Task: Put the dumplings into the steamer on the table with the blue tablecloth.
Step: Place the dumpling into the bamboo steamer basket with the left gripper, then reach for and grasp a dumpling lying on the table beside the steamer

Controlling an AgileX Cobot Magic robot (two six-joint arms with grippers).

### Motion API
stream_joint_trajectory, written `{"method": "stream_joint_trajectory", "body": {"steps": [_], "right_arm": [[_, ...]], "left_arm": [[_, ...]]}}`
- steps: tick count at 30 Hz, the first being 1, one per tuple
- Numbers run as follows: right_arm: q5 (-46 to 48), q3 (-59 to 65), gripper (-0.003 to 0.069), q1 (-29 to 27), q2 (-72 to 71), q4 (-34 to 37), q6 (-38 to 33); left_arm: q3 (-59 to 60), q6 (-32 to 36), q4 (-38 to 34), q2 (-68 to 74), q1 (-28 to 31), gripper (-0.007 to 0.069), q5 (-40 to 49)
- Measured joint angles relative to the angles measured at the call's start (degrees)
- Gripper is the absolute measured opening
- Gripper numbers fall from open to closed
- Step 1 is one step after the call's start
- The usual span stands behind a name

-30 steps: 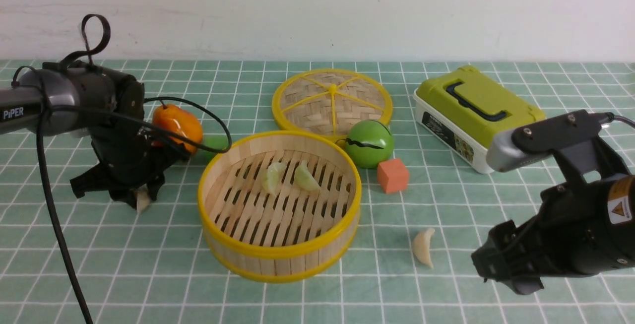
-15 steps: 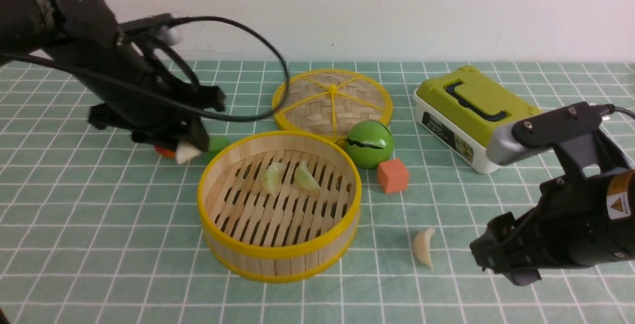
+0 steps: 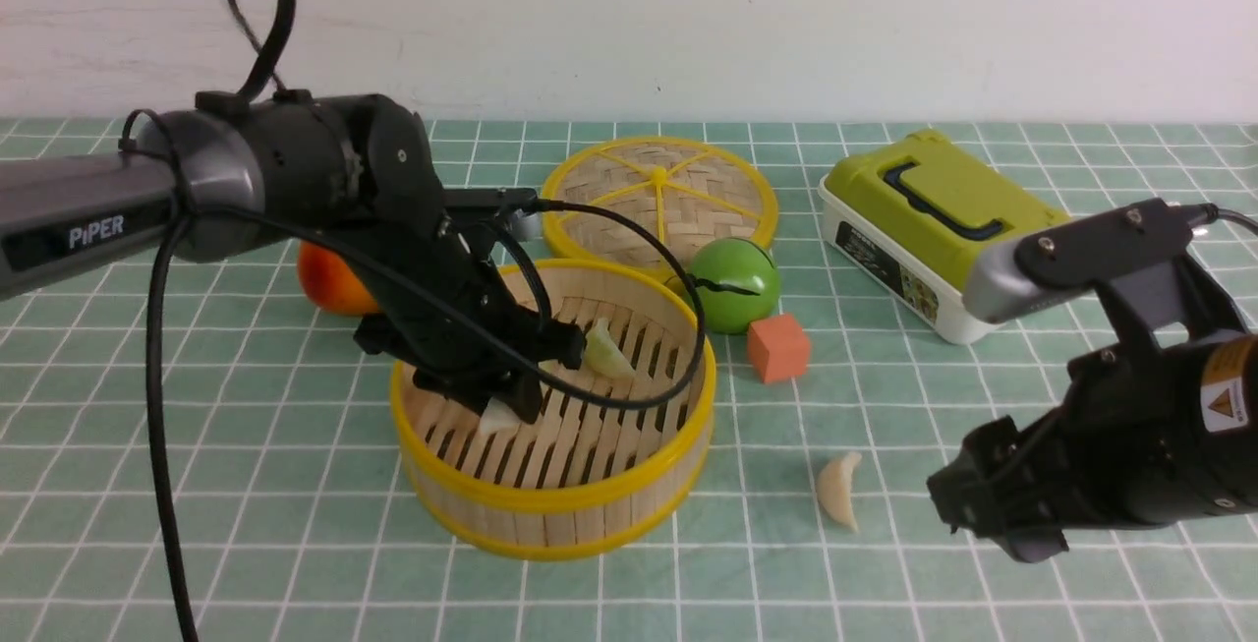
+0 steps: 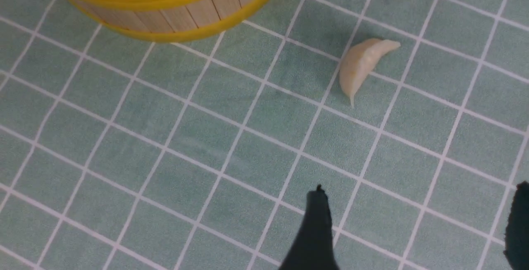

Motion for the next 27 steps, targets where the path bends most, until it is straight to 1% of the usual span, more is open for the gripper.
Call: {"method": "stream_joint_trajectory", "body": {"steps": [1,2,4,6,9,13,19,21,23,24,26,27], "right_arm": [[-0.5,0.13,0.0565,0.0,0.0,0.07,0.0],[-0.5,0.2,0.0565,0.0,0.0,0.06,0.0],[-1.9,0.79,0.0564,0.0,0.0,0.06,0.19],[-2.88,1.24,0.0565,0.0,0.41,0.11,1.89],[-2.73,1.29,0.0565,0.0,2.14,0.11,4.37],[-3.13,1.23,0.0565,0.0,8.46,0.11,5.85],[-5.32,-4.15,0.0565,-0.1,20.31,0.11,5.96],[-6.74,-8.55,0.0563,-0.4,26.14,0.11,6.39],[-7.93,-12.53,0.0555,-1.2,31.03,-0.6,8.72],[-8.0,-12.86,0.0554,-1.42,31.44,-0.71,9.0],[-8.62,-16.21,0.0525,-2.92,36.06,-2.14,12.84],[-8.69,-16.74,0.0514,-3.23,36.92,-2.33,13.5]], "left_arm": [[0.0,0.0,-0.2,0.13,0.0,0.03,-0.13],[0.0,0.0,-0.2,0.19,0.0,0.0307,-0.12],[0.0,-0.05,-0.9,0.2,0.0,0.0382,-0.29],[0.0,-0.3,-1.66,0.2,0.0,0.0435,-0.31],[-0.31,-1.19,-1.8,-0.15,0.0,0.0453,0.39],[-2.03,-3.84,-0.63,-5.17,0.0,0.044,3.26],[-2.92,-4.61,1.41,-21.9,0.0,0.0379,8.16],[-1.5,-4.71,1.58,-29.87,0.0,0.0351,10.05],[1.26,-4.76,1.74,-37.94,0.0,0.0332,10.26],[1.97,-4.76,1.87,-38.65,0.0,0.033,10.21],[7.67,-5.87,3.44,-47.73,0.0,0.0311,8.67],[9.21,-6.3,4.04,-50.36,0.0,0.0307,8.05]]}}
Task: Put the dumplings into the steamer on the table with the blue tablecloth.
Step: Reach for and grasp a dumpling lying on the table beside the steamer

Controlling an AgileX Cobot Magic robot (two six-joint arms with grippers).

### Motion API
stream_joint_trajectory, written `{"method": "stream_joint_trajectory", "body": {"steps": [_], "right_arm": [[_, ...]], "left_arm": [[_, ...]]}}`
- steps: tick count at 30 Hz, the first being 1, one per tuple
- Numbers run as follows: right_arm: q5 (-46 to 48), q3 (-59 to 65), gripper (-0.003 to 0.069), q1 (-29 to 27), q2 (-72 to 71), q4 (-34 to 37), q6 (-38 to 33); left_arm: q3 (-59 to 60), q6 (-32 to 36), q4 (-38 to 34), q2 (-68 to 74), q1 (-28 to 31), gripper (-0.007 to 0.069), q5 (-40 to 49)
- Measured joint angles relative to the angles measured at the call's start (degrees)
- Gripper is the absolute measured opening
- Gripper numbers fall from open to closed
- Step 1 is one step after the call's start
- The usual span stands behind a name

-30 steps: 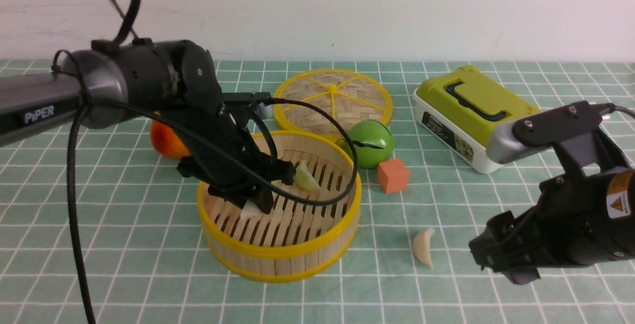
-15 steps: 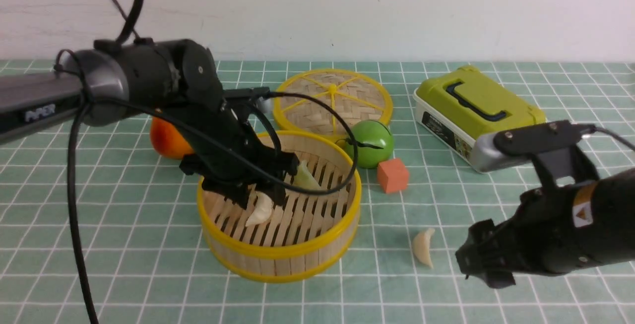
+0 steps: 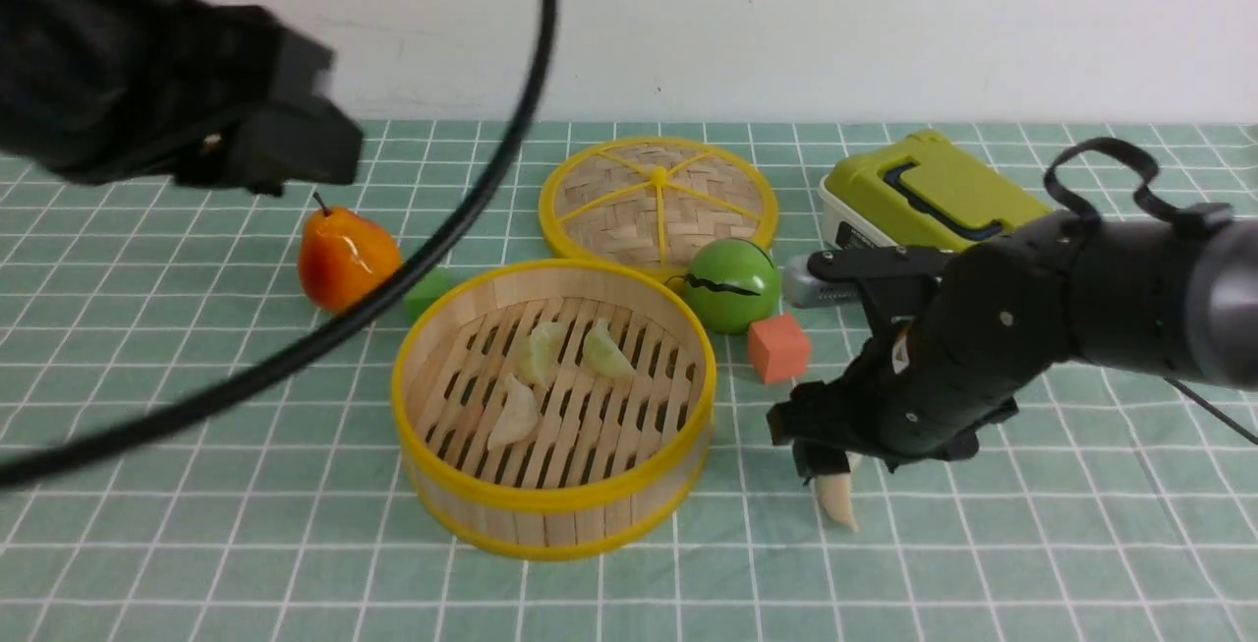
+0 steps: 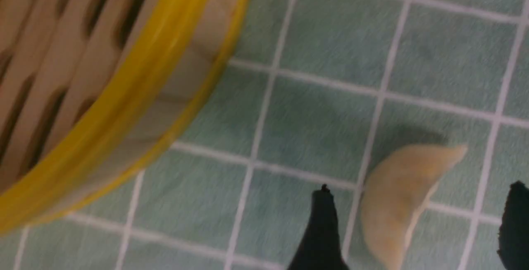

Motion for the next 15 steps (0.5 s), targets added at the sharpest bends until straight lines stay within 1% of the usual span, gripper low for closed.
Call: {"method": "stream_joint_trajectory", "body": {"steps": [2,5,6,7,8,9,10,12,15], "right_arm": [[-0.31,-1.21,0.0461,-0.58,2.49,-0.22,1.13],[-0.36,-1.56,0.0356,-0.52,4.49,1.37,1.31],[-0.31,-1.56,0.0348,-0.41,4.57,1.47,1.31],[-0.16,-1.56,0.0317,-0.34,4.85,1.95,1.31],[0.14,-1.62,0.0257,-0.27,4.99,2.19,1.31],[0.29,-1.62,0.0216,-0.23,4.99,2.38,1.31],[0.36,-1.66,0.0194,-0.23,4.93,2.27,1.31],[0.68,-1.74,0.019,-0.23,4.78,1.52,1.06],[2.64,-1.74,0.019,-0.23,2.87,0.11,0.44]], "left_arm": [[5.44,-1.78,2.52,-6.13,0.0,0.029,-2.67],[13.54,-5.61,8.04,-13.67,0.0,0.0258,-6.6],[14.52,-6.22,8.86,-14.08,0.0,0.0253,-7.01],[16.81,-7.83,10.95,-16.0,0.0,0.0241,-7.69],[19.63,-10.1,13.63,-18.18,0.0,0.0225,-8.14],[21.35,-11.66,15.82,-19.54,0.0,0.0213,-8.14],[22.89,-13.12,17.61,-20.35,0.0,0.0207,-8.14],[24.9,-15.33,20.3,-21.2,0.0,0.0202,-7.62],[27.81,-19.78,24.78,-22.31,0.0,0.0201,-4.1]]}}
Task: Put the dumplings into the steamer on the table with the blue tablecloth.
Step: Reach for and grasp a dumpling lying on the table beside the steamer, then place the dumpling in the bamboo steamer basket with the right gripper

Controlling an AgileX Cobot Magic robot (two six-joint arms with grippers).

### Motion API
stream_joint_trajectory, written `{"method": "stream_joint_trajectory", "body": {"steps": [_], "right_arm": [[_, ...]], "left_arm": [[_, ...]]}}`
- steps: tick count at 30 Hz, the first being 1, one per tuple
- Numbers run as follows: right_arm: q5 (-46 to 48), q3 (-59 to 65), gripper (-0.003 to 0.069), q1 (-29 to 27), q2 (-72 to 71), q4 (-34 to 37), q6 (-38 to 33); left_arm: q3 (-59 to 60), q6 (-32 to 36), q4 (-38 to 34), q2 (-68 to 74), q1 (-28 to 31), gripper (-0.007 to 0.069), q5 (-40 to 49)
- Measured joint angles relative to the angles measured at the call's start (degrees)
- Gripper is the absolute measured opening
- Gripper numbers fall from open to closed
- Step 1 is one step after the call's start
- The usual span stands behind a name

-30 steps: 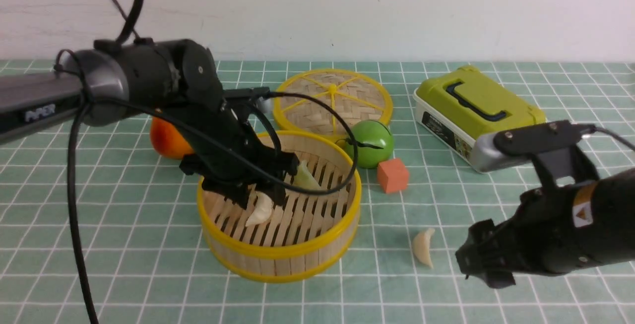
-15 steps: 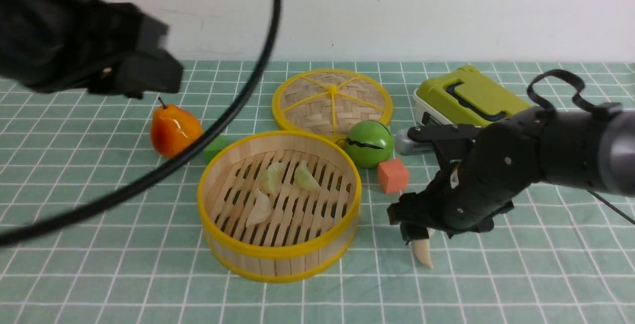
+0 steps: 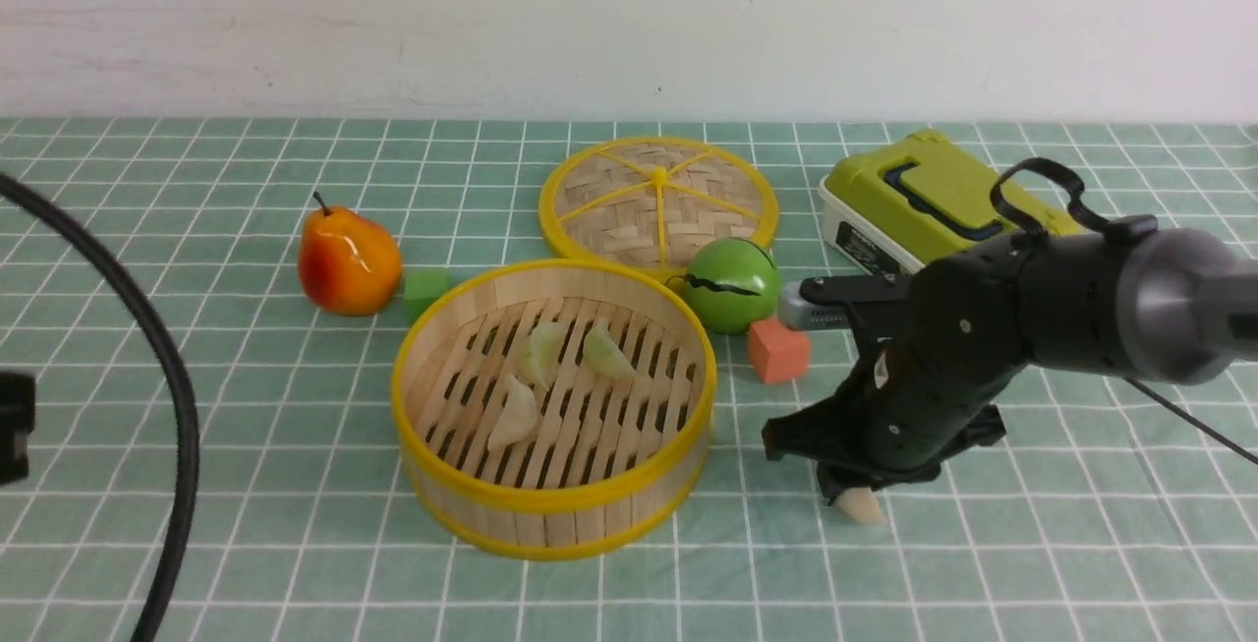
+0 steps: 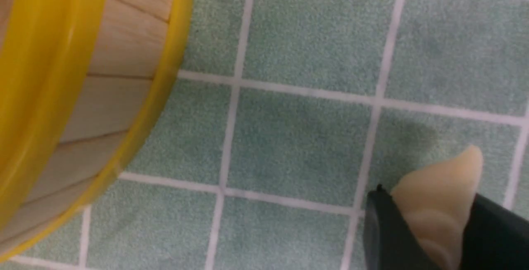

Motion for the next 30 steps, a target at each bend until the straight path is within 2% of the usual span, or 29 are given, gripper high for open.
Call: {"method": "stream_joint_trajectory", "body": {"steps": [5,10,11,13,16,25,28,30], "right_arm": [[4.01,-2.26,0.019,0.0,-6.37,0.27,-0.91],[3.3,-11.06,0.019,2.18,-9.86,10.32,-8.52],[3.3,-11.06,0.019,2.34,-9.77,10.32,-8.52],[0.53,-14.31,0.019,4.85,-6.84,17.62,-12.64],[-3.15,-16.16,0.019,7.7,-1.67,22.62,-14.64],[-10.21,-16.72,0.0194,8.98,10.84,25.97,-12.27],[-10.8,-16.79,0.0225,9.17,11.26,27.3,-12.27],[-11.97,-16.98,0.0288,9.6,11.26,27.89,-12.33]], "left_arm": [[5.63,-5.28,3.67,-2.79,0.0,0.0201,2.68],[15.51,-6.87,3.72,-9.58,0.0,0.0201,-6.46],[15.79,-6.87,3.66,-9.58,0.0,0.0201,-6.88],[18.6,-6.99,3.15,-13.55,0.0,0.0201,-11.7],[20.45,-6.99,3.1,-17.2,0.0,0.0203,-14.58],[23.44,-6.99,3.1,-21.95,0.0,0.0203,-19.69],[23.55,-6.99,3.1,-21.97,0.0,0.0203,-20.42],[23.55,-6.99,3.1,-21.97,0.0,0.0203,-20.56]]}}
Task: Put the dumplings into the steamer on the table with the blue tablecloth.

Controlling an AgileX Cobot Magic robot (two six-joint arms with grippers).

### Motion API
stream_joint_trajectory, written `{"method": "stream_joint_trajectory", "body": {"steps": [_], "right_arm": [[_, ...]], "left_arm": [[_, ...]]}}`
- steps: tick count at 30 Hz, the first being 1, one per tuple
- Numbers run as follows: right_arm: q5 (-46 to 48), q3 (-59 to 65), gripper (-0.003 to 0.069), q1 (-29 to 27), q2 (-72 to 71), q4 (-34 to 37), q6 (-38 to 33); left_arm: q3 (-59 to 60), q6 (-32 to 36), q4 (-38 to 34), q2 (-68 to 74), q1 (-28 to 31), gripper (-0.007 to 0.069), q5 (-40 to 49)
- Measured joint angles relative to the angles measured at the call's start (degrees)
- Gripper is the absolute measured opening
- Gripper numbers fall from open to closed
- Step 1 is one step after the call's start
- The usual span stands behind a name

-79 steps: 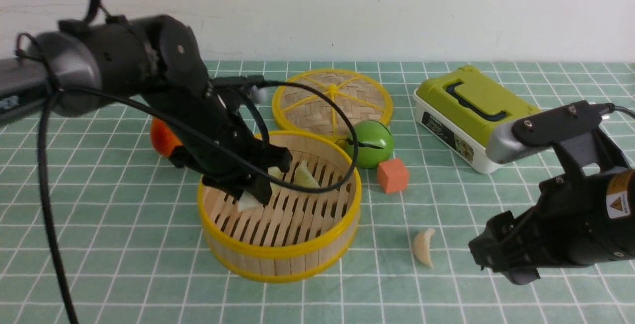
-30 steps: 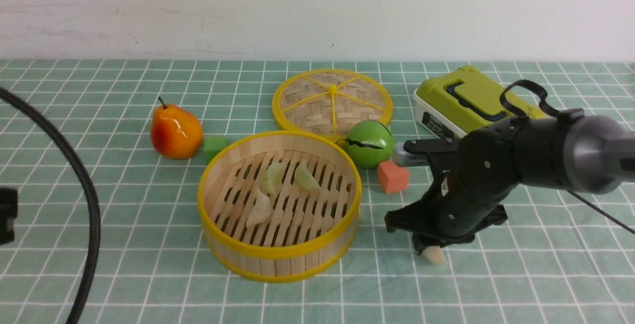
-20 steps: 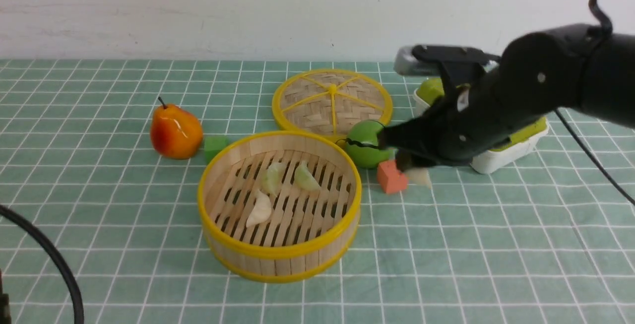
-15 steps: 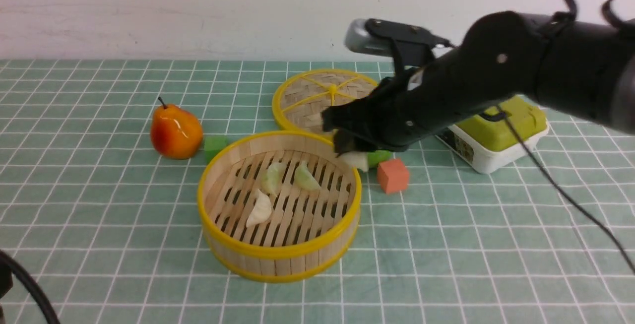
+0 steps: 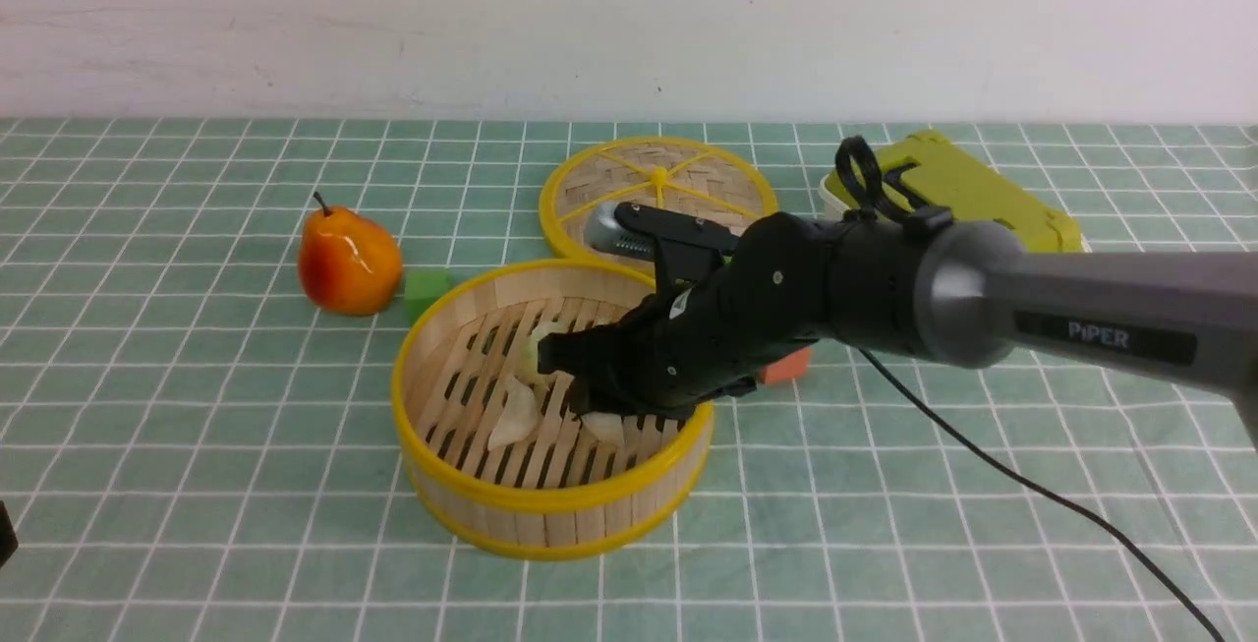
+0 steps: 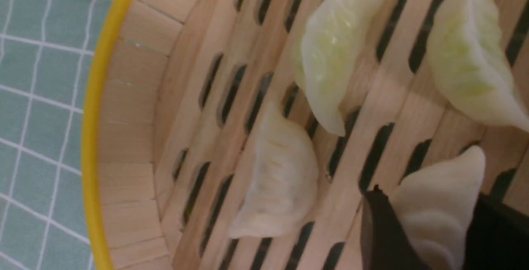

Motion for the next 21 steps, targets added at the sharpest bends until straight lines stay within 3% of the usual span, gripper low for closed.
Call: {"method": "stream_joint_trajectory", "body": {"steps": [8,12,15,18,21], "right_arm": [[-0.34,-0.04,0.0497,-0.04,-1.97,0.53,-0.11],[2.41,-0.04,0.0512,-0.44,-8.59,-1.1,-2.19],[5.58,-0.04,0.0488,-0.73,-17.06,-4.48,-6.24],[11.49,-0.06,0.0412,-0.72,-27.45,-10.91,-10.34],[20.52,0.08,0.0258,-0.72,-38.19,-21.64,-10.95]], "left_arm": [[0.11,0.0,0.0,0.0,0.0,0.0209,-0.27],[0.15,0.0,0.0,0.0,0.0,0.0213,-0.38],[0.31,0.0,0.0,0.0,0.0,0.0213,-0.38],[0.35,0.0,0.0,0.0,0.0,0.0213,-0.38],[0.38,0.0,0.0,0.0,0.0,0.0216,-0.38]]}}
